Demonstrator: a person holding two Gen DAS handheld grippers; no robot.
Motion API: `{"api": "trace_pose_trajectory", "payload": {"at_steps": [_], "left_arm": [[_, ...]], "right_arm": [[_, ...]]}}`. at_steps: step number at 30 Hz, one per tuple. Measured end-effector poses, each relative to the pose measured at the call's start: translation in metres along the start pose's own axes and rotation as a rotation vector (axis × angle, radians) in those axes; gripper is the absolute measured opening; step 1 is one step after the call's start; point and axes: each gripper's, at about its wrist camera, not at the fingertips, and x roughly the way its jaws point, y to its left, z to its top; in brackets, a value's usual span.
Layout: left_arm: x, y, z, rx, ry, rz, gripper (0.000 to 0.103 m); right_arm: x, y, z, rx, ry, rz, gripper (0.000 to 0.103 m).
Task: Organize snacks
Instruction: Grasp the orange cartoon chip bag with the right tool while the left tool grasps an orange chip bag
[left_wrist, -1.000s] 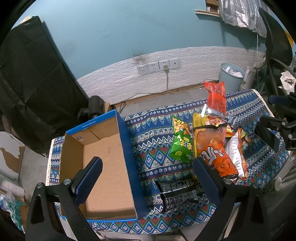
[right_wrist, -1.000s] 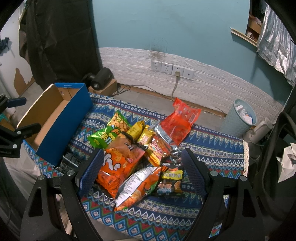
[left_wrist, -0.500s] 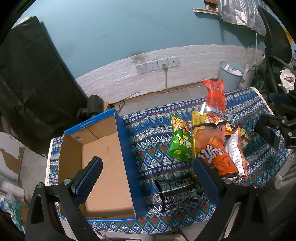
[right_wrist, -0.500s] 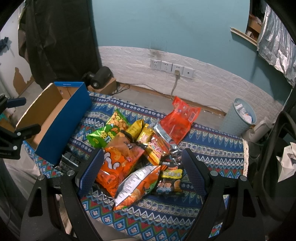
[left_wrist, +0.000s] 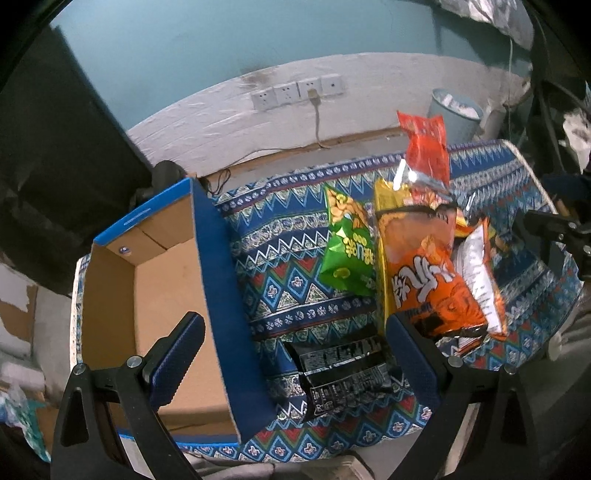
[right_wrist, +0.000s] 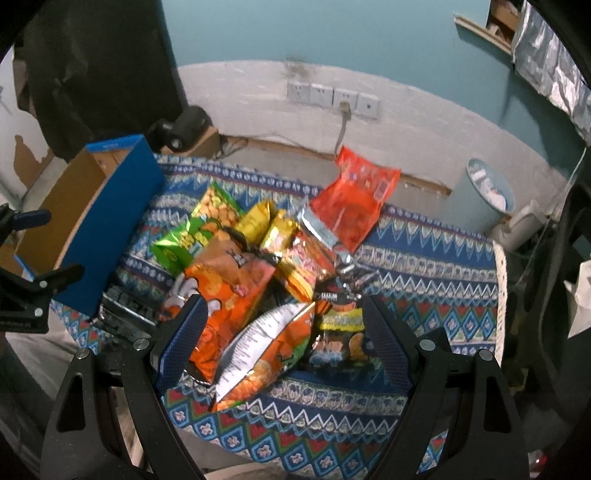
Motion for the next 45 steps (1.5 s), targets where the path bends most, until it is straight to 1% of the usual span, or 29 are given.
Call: {"api": "trace_pose_trajectory", "payload": {"at_steps": [3,6,11,13,18,21,25,34,35,36,38,39,40,42,45], "left_arm": [[0.009,-0.008,0.0,0.027,0.016,0.001,0.099],[0.021,-0.015,-0.001,0.047,0.041,-0.016,0.099],[0.039,-0.025,-0.002,0.089,0.066,0.002,0.099],[0.045,-0.026,-0.002,0.096,0.077,0.001,0.099],[0.057,-0.028,0.0,0.087,0.115,-0.036,0.099],[0.062,-0.035,-0.002,0.105,0.127,-0.032,0.099],[0.066,-0.041,-0.001,0.12,0.137,-0.033,0.099],[0.073,-0.043,0.004,0.11,0.149,-0.041,0.099],[0.074,-0.043,0.005,0.108,0.15,-0.043,0.099],[0.074,-0.043,0.006,0.104,0.152,-0.047,0.099],[0.075,-0.044,0.01,0.092,0.156,-0.058,0.099],[0.074,-0.044,0.011,0.087,0.157,-0.064,0.099],[0.074,-0.045,0.013,0.079,0.157,-0.07,0.099],[0.073,-0.046,0.018,0.063,0.156,-0.079,0.099],[0.074,-0.048,0.025,0.031,0.162,-0.115,0.099]], "right_arm": [[0.014,-0.001,-0.004,0.008,0.036,-0.007,0.084],[0.029,-0.003,-0.009,0.026,0.075,-0.009,0.084],[0.053,-0.007,-0.018,0.058,0.146,0.002,0.084],[0.063,-0.007,-0.023,0.06,0.17,-0.001,0.084],[0.089,-0.007,-0.035,0.062,0.225,-0.012,0.084],[0.099,-0.008,-0.039,0.068,0.248,-0.009,0.084],[0.111,-0.007,-0.043,0.087,0.281,0.023,0.084],[0.128,-0.004,-0.043,0.147,0.316,0.106,0.084],[0.13,-0.003,-0.042,0.148,0.318,0.119,0.08],[0.132,-0.003,-0.041,0.154,0.323,0.149,0.069],[0.136,-0.002,-0.038,0.166,0.331,0.199,0.056],[0.136,-0.002,-0.038,0.168,0.332,0.203,0.048],[0.136,-0.002,-0.038,0.171,0.333,0.216,0.048],[0.135,-0.005,-0.037,0.186,0.336,0.229,0.044],[0.126,-0.011,-0.037,0.173,0.323,0.205,0.04]]}}
